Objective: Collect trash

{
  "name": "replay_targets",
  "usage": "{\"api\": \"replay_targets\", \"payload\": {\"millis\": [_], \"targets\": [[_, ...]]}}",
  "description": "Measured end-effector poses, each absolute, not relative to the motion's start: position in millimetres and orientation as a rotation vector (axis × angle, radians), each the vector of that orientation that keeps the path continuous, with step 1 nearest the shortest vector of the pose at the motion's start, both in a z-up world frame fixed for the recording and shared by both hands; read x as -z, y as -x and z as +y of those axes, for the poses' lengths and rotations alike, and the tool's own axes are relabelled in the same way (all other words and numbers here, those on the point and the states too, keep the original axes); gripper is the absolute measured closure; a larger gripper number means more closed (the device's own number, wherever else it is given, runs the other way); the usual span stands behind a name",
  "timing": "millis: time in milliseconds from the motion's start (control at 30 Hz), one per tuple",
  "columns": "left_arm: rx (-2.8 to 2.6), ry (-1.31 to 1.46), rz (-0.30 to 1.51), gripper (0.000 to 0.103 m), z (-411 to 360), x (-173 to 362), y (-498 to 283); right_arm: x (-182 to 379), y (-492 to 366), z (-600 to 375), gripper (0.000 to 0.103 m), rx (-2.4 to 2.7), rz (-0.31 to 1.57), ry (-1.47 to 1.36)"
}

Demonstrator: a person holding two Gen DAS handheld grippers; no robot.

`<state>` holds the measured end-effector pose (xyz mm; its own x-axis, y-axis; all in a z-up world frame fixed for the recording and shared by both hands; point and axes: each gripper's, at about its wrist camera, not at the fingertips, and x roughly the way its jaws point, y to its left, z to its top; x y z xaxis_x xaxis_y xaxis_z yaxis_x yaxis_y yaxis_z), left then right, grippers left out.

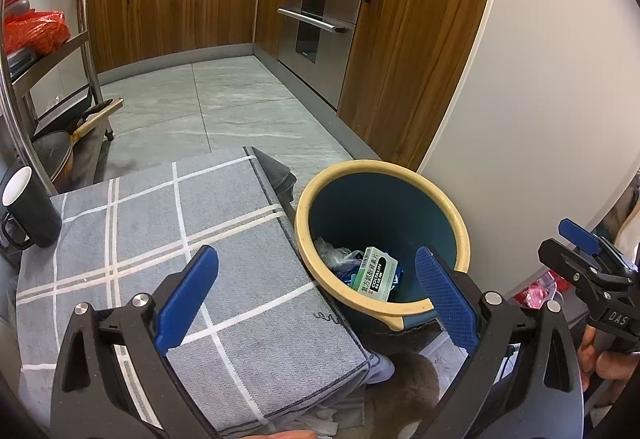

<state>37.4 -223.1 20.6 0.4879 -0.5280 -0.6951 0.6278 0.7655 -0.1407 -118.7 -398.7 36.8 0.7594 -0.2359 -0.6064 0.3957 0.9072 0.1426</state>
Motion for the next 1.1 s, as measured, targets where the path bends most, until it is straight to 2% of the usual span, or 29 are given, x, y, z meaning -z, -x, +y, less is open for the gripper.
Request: {"api": "replay_targets", "payload": {"millis": [1100], "targets": [[0.698,-0.138,0.796,0.006,-222.5,-20.6,-37.5,-36.8,120.3,-397.0,0.007,0.355,0.619,-0.286]]}}
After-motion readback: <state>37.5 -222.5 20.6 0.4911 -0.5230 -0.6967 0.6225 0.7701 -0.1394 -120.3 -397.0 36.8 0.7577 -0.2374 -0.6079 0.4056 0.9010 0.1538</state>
